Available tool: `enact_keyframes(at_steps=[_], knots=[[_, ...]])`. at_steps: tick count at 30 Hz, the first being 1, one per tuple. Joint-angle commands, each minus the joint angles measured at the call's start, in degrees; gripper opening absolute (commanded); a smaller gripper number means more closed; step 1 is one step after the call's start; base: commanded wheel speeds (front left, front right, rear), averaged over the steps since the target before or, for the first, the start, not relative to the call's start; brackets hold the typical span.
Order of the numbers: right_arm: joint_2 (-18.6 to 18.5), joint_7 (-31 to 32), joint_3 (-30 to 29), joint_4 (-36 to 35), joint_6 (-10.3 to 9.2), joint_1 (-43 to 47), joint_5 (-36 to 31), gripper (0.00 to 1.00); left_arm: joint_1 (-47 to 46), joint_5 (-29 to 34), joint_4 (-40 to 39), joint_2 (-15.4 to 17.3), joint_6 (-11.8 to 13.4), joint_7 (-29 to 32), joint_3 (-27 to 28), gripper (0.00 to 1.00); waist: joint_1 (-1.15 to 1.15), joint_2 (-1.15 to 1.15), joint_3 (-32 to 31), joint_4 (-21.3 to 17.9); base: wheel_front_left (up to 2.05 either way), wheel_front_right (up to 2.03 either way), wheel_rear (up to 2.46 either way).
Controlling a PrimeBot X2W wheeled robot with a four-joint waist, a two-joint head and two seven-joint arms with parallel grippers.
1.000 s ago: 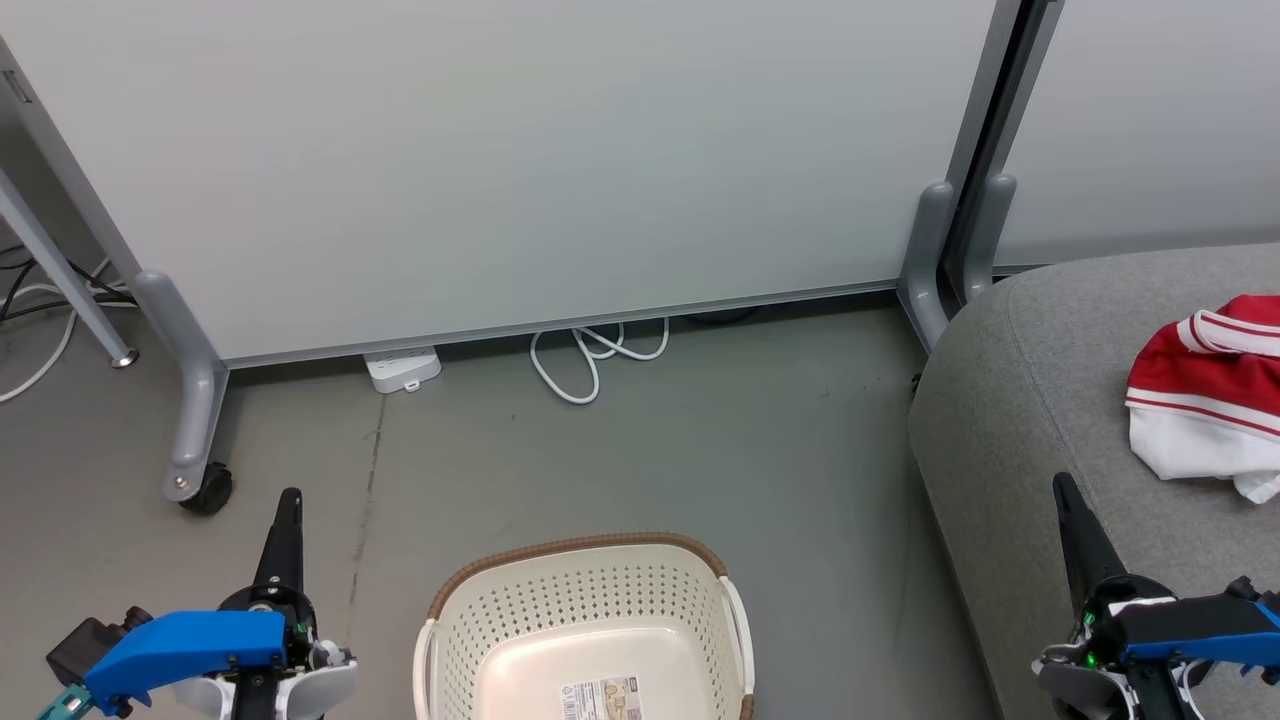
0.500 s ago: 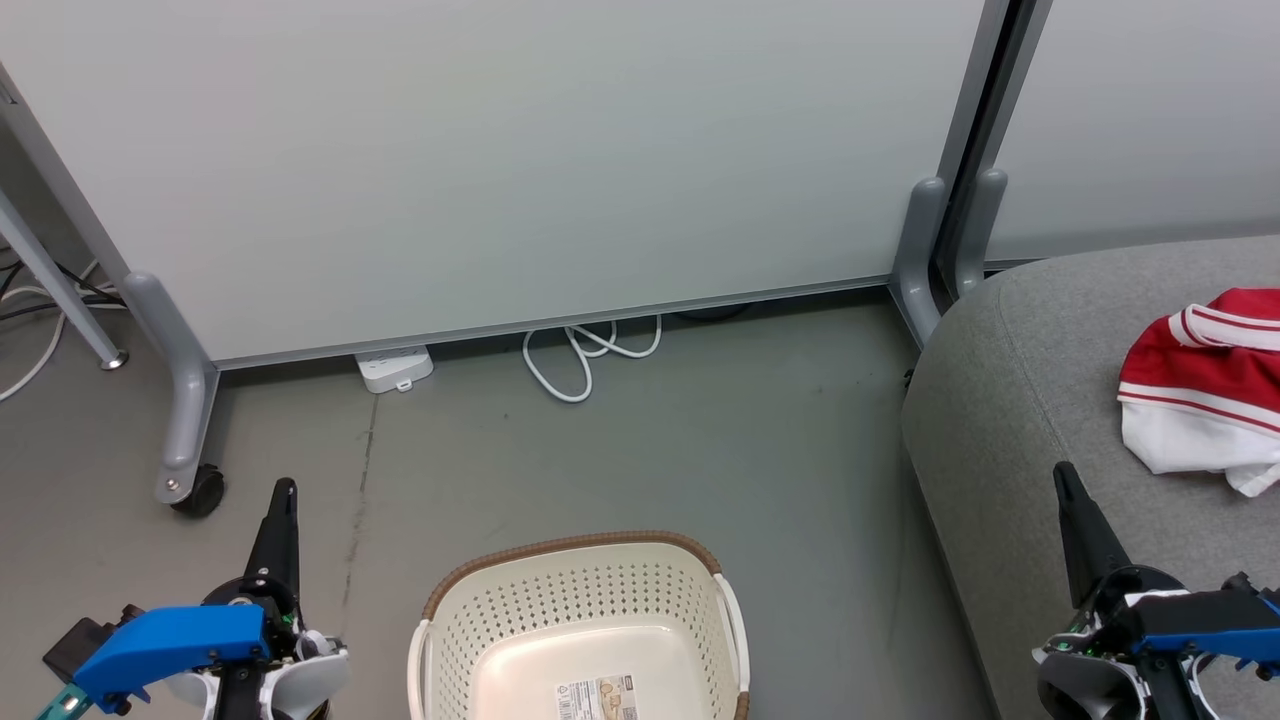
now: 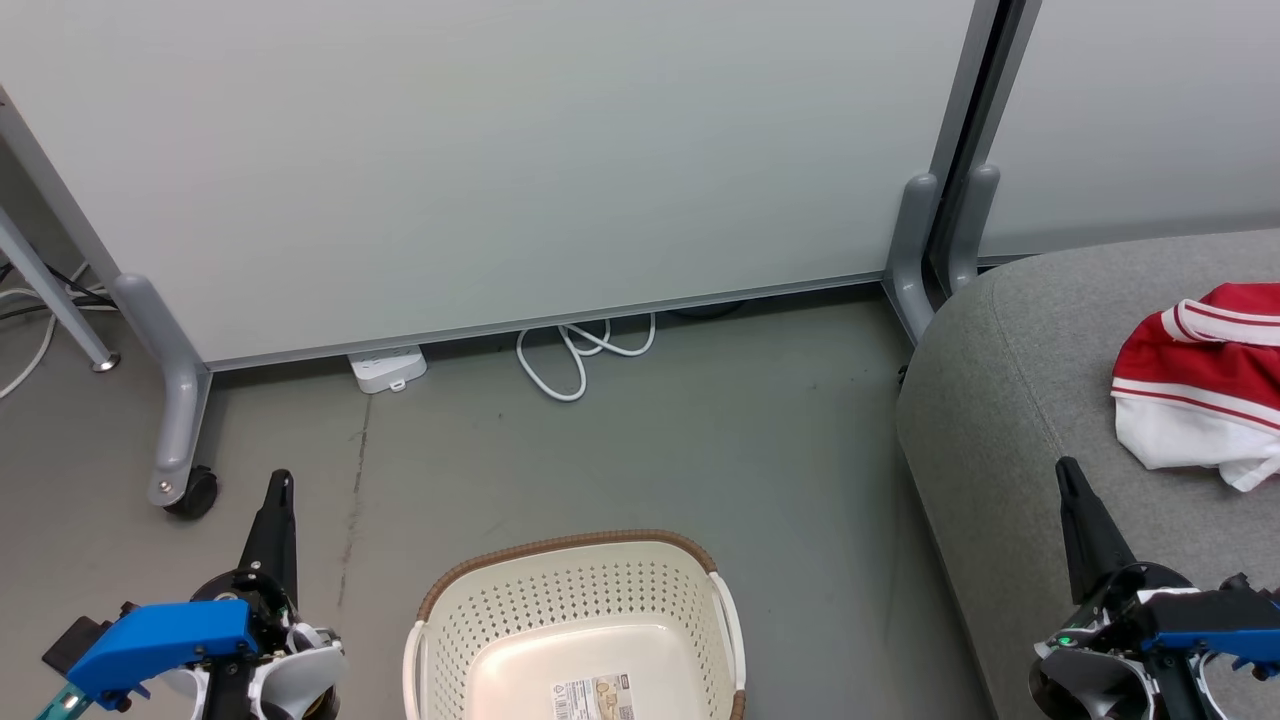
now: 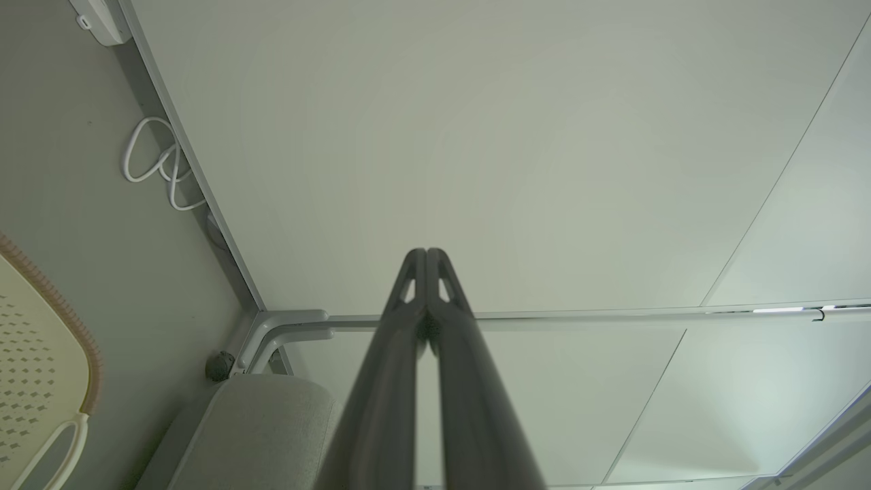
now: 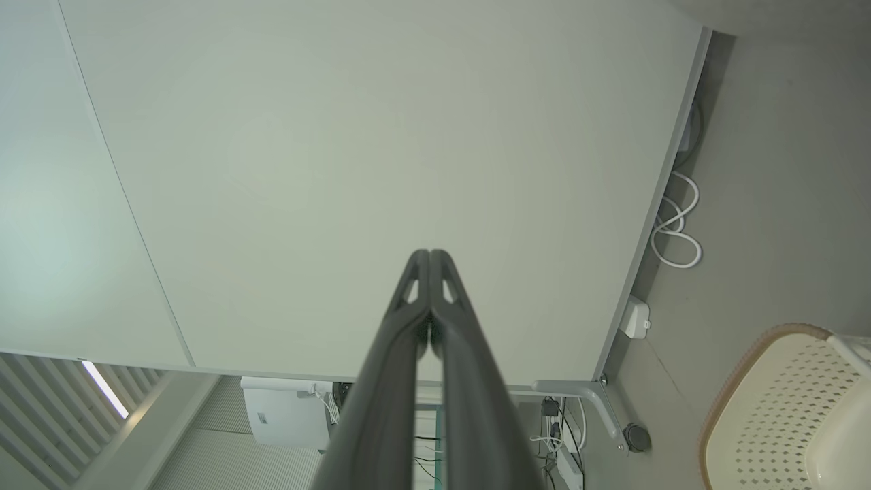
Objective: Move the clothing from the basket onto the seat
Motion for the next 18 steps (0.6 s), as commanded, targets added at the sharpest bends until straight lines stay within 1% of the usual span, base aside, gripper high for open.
enact_keyframes(at_steps=[1, 18], knots=[[0.1, 0.3, -0.1, -0.2, 0.02, -0.8, 0.1, 0.00, -0.5, -0.1, -0.2, 0.1, -0.5, 0.2, 0.2, 0.00, 0.00, 0.00, 0.0, 0.0, 0.00, 0.00, 0.00], [0.1, 0.3, -0.1, -0.2, 0.02, -0.8, 0.1, 0.00, -0.5, -0.1, -0.3, 0.1, -0.5, 0.2, 0.1, 0.00, 0.00, 0.00, 0.0, 0.0, 0.00, 0.00, 0.00]])
